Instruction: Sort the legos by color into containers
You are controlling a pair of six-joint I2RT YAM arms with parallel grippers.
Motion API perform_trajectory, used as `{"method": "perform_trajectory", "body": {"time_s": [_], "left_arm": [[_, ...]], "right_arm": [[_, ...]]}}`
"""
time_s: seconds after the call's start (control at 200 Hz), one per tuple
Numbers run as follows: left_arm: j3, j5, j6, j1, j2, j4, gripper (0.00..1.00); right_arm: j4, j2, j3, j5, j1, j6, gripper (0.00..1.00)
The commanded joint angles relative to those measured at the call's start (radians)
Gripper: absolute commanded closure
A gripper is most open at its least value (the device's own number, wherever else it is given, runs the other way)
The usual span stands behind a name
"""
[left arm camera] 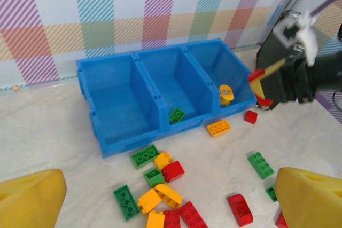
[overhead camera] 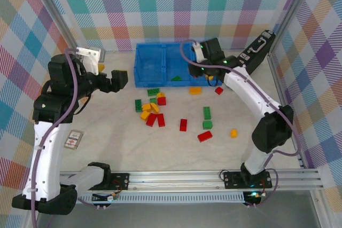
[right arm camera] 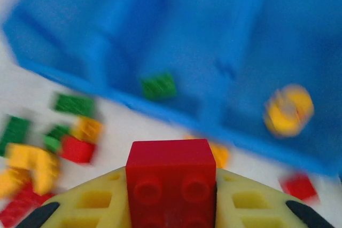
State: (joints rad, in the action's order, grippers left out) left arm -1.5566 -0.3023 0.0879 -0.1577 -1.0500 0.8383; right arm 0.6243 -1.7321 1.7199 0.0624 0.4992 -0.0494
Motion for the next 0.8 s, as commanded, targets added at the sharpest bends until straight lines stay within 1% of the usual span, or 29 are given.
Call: {"method": "perform_trajectory", "body": {"time_s": [0.0, 0.16, 0.245, 0.265, 0.365, 0.43, 0.57, 0.725, 0.795], "left_arm": [[-0.038, 0.053, 0.029, -0.008, 0.031, 0.031, 0.0], [-0.061, 0.069, 0.033, -0.008, 0.042, 0.04, 0.0], [-0.063, 0.068, 0.035, -0.008, 0.038, 0.038, 0.0], [-0.063, 0.066, 0.035, -0.008, 0.035, 0.036, 0.0], [-0.06, 0.065, 0.042, -0.008, 0.026, 0.032, 0.0], [-0.057, 0.066, 0.047, -0.011, 0.019, 0.026, 0.0], [-0.07, 0.063, 0.049, -0.017, -0.001, 0.031, 0.0], [-0.085, 0.053, 0.046, -0.019, -0.014, 0.039, 0.0], [-0.091, 0.052, 0.046, -0.019, -0.021, 0.044, 0.0]], "right_arm": [[-0.075, -0.123, 0.158, -0.077, 0.045, 0.086, 0.72], [-0.11, -0.301, 0.416, -0.123, 0.09, 0.118, 0.72], [-0.144, -0.386, 0.506, -0.139, 0.113, 0.138, 0.73], [-0.157, -0.406, 0.521, -0.139, 0.119, 0.173, 0.73], [-0.191, -0.51, 0.616, -0.149, 0.141, 0.222, 0.73], [-0.226, -0.573, 0.652, -0.131, 0.156, 0.277, 0.72], [-0.328, -0.668, 0.665, -0.114, 0.173, 0.39, 0.72], [-0.274, -0.824, 0.819, -0.066, 0.173, 0.477, 0.71], [-0.27, -0.866, 0.847, -0.044, 0.174, 0.516, 0.71]]}}
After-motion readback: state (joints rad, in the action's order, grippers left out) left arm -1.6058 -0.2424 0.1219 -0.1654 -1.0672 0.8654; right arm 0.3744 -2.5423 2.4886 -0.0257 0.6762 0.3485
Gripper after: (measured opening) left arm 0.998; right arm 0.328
